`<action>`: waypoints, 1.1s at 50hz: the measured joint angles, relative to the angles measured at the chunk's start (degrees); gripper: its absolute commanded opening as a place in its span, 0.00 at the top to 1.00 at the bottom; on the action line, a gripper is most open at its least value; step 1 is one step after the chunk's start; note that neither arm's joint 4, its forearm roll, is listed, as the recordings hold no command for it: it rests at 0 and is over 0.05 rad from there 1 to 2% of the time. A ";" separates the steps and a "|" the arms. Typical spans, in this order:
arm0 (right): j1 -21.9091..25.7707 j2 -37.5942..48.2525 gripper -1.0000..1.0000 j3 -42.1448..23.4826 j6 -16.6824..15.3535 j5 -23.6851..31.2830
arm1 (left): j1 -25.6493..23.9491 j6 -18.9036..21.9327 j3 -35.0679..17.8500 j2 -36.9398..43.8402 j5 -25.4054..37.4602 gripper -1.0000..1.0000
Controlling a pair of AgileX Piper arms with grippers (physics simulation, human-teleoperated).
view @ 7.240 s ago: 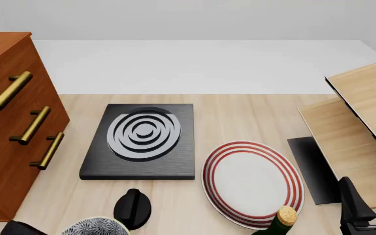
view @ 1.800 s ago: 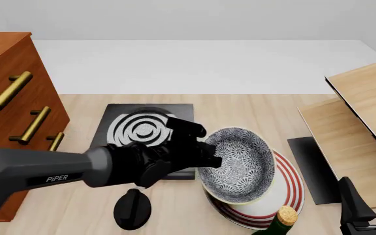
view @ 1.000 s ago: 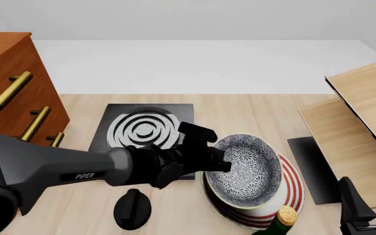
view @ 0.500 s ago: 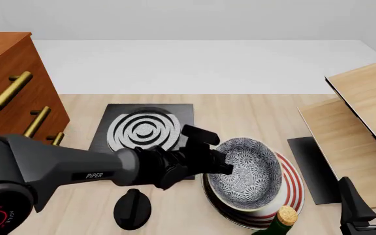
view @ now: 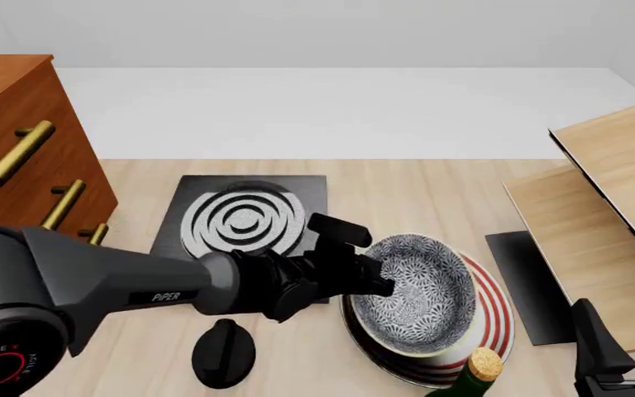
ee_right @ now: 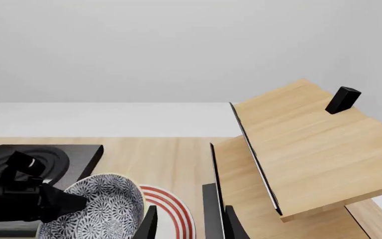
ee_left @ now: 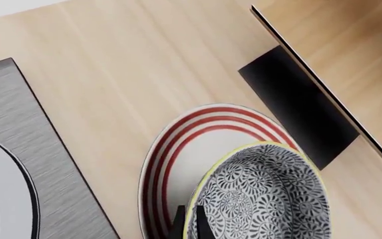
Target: Pick up the akita bowl and put it on the plate.
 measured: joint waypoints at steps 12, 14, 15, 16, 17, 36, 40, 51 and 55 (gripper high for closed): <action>0.00 0.00 0.00 0.00 0.00 0.00 | -0.38 -0.16 0.00 0.23 -0.32 0.00; 0.00 0.00 0.00 0.00 0.00 0.00 | -0.55 -0.17 0.12 0.08 -0.26 0.00; 0.00 0.00 0.00 0.00 0.00 0.00 | -0.64 -0.17 0.20 -0.04 -0.23 0.00; 0.00 0.00 0.00 0.00 0.00 0.00 | -0.70 -0.16 0.28 -0.25 -0.17 0.00; 0.00 0.00 0.00 0.00 0.00 0.00 | -0.77 -0.10 0.39 -0.55 -0.11 0.00; 0.00 0.00 0.00 0.00 0.00 0.00 | 1.52 4.12 3.00 -16.10 3.59 0.00; 0.00 0.00 0.00 0.00 0.00 0.00 | 2.87 5.27 3.75 -20.77 4.74 0.00; 0.00 0.00 0.00 0.00 0.00 0.00 | 5.39 7.08 6.66 -31.27 7.08 0.00; 0.00 0.00 0.00 0.00 0.00 0.00 | 6.02 7.52 8.16 -34.49 7.47 0.00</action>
